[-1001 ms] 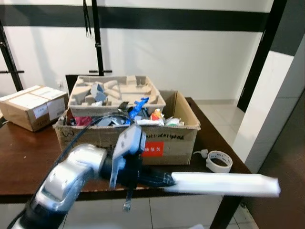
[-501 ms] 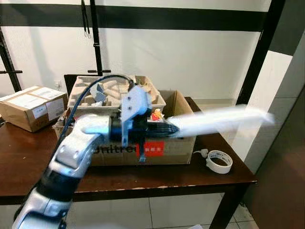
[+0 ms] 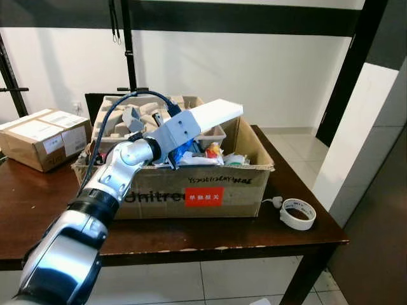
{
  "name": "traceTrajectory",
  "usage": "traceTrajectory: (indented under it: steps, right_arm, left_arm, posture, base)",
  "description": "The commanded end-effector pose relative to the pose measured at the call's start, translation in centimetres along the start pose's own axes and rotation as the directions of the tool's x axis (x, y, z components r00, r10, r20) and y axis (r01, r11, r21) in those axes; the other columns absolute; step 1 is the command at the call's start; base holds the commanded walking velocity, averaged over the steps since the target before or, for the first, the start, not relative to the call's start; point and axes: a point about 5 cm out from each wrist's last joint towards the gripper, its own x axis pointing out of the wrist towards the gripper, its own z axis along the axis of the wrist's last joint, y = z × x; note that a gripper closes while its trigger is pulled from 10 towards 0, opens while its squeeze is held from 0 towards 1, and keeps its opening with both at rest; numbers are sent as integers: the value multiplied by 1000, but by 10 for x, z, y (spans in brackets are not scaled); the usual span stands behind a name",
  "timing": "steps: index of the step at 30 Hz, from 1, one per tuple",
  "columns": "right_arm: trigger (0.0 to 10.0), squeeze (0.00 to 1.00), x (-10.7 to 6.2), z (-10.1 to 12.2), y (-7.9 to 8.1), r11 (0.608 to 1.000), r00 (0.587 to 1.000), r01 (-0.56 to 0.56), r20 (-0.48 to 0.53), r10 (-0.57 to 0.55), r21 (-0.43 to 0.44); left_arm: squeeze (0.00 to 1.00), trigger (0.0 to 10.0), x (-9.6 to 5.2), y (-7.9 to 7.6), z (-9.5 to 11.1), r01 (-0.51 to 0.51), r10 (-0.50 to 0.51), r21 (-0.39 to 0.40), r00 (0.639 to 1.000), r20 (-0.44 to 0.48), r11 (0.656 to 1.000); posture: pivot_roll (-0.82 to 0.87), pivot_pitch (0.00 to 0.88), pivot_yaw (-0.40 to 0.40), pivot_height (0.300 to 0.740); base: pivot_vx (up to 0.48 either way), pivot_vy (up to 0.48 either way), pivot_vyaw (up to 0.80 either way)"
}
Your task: Picking trash to rubbish bin
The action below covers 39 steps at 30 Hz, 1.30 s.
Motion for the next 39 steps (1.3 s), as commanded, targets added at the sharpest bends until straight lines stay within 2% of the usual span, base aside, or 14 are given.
traceTrajectory:
  steps: [1, 8, 16, 18, 21, 23, 31, 32, 33, 34, 35, 36, 37, 39]
  right_arm:
    - [10000, 0, -1, -5, 2, 1000, 1000, -5, -17, 5, 2]
    - [10000, 0, -2, -7, 1, 1000, 1000, -2, -18, 2, 3]
    - [10000, 0, -2, -7, 1, 1000, 1000, 1, -16, -1, 4]
    - [10000, 0, -2, -7, 1, 1000, 1000, 2, -16, -2, 5]
    - [10000, 0, -2, -7, 1, 1000, 1000, 3, -16, -3, 8]
    - [10000, 0, -2, -7, 2, 1000, 1000, 4, -17, -4, 9]
    - [10000, 0, -2, -7, 2, 1000, 1000, 3, -16, -3, 9]
    - [10000, 0, -2, -6, 2, 1000, 1000, 4, -15, -4, 9]
    - [10000, 0, -2, -6, 2, 1000, 1000, 4, -15, -4, 9]
    - [10000, 0, -2, -6, 2, 1000, 1000, 5, -13, -5, 10]
    - [10000, 0, -1, -5, 1, 1000, 1000, 7, -11, -7, 13]
    - [10000, 0, -1, -5, 1, 1000, 1000, 7, -11, -7, 13]
    - [10000, 0, -2, -6, 1, 1000, 1000, 7, -11, -7, 13]
    - [10000, 0, -2, -6, 1, 1000, 1000, 7, -12, -7, 12]
  left_arm:
    - [0, 10000, 2, 4, 1, -23, 23, 53, 1000, -3, 998]
    - [0, 10000, -3, 28, -16, -149, 166, 134, 978, -129, 980]
    - [0, 10000, 0, 25, -17, -121, 141, 149, 981, -133, 981]
    - [1000, 10000, 1, 25, -16, -134, 150, 131, 981, -122, 982]
    - [1000, 10000, 2, 27, -12, -161, 176, 137, 979, -101, 977]
    - [0, 10000, 3, 29, -9, -178, 189, 134, 979, -81, 975]
    - [0, 10000, 3, 35, 0, -217, 221, 125, 975, -16, 968]
    - [0, 10000, 3, 41, 5, -244, 244, 24, 970, 12, 969]
    - [0, 10000, 3, 41, 5, -244, 244, 24, 970, 12, 969]
    - [0, 10000, 3, 46, 10, -248, 253, -108, 967, 37, 963]
    - [0, 10000, 5, 50, 18, -167, 225, -367, 967, 121, 915]
    - [0, 10000, 5, 50, 18, -167, 225, -367, 967, 121, 915]
    - [0, 10000, 7, 31, 30, 154, 5, -461, 946, 326, 874]
    - [0, 10000, 7, 23, 34, 259, -68, -453, 916, 395, 853]
  posture:
    - [-3, 71, -20, 740]
    - [-4, 79, -18, 740]
    - [-6, 83, -15, 740]
    - [-6, 85, -14, 740]
    - [-6, 85, -13, 740]
    - [-6, 85, -13, 740]
    - [-4, 84, -14, 740]
    - [-7, 83, -12, 740]
    - [-7, 83, -12, 740]
    - [-7, 82, -11, 740]
    - [-7, 82, -11, 740]
    - [-7, 82, -11, 740]
    - [-3, 79, -14, 740]
    - [0, 77, -16, 740]
  base:
    - [0, 0, 0]
    - [0, 0, 0]
    - [0, 0, 0]
    - [0, 0, 0]
    - [0, 0, 0]
    - [0, 0, 0]
    - [0, 0, 0]
    - [0, 0, 0]
    - [0, 0, 0]
    - [0, 0, 0]
    - [0, 0, 0]
    - [0, 0, 0]
    - [0, 0, 0]
    - [0, 0, 0]
